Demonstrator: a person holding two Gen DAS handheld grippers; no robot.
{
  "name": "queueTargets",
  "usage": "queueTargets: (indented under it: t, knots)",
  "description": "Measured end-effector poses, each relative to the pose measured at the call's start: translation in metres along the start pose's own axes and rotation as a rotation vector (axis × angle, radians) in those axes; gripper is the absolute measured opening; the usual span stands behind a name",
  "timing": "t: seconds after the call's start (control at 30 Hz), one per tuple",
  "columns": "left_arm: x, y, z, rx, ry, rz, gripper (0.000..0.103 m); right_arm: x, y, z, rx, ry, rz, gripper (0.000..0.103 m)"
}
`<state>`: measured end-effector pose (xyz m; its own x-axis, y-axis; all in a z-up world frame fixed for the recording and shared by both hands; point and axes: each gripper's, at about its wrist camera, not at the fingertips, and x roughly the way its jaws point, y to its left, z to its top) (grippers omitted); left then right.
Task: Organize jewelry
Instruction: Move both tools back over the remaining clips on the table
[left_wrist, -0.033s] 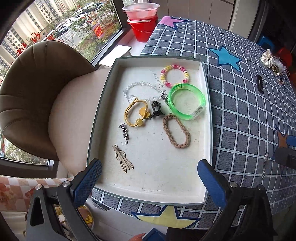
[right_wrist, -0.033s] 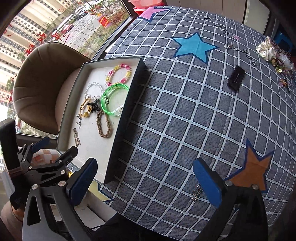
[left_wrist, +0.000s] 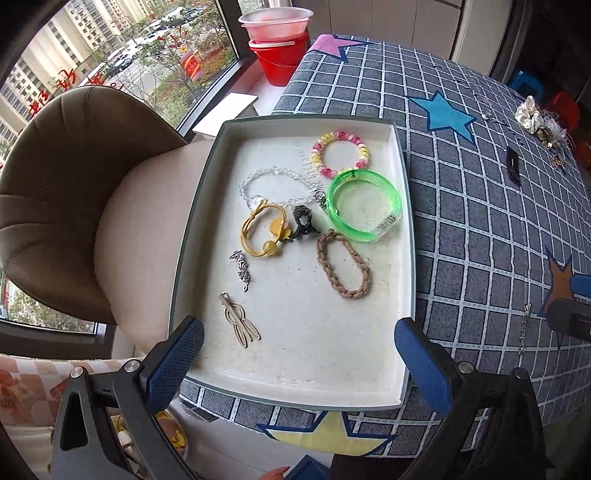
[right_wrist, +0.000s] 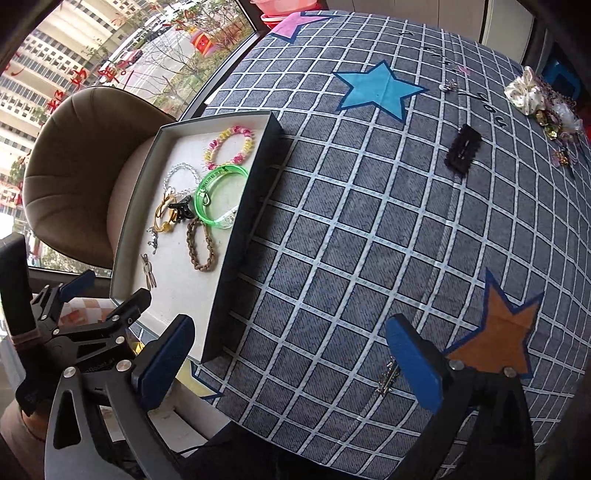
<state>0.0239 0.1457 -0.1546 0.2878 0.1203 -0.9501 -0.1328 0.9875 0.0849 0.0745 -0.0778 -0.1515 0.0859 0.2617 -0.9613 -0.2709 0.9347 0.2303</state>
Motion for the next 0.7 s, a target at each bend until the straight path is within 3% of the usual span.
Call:
queueTargets:
  t: [0.3, 0.43, 0.7]
  knots:
    - [-0.011, -0.066, 0.015, 0.154, 0.002, -0.147, 0.103, -0.028, -0.092, -0.036, 0.267, 0.007, -0.097, 0.103]
    - [-0.013, -0.100, 0.005, 0.212, 0.016, -0.164, 0.103, -0.035, -0.124, -0.049, 0.353, 0.000, -0.129, 0.103]
    - [0.001, -0.152, -0.012, 0.220, 0.081, -0.141, 0.103, -0.029, -0.154, -0.037, 0.329, 0.026, -0.114, 0.103]
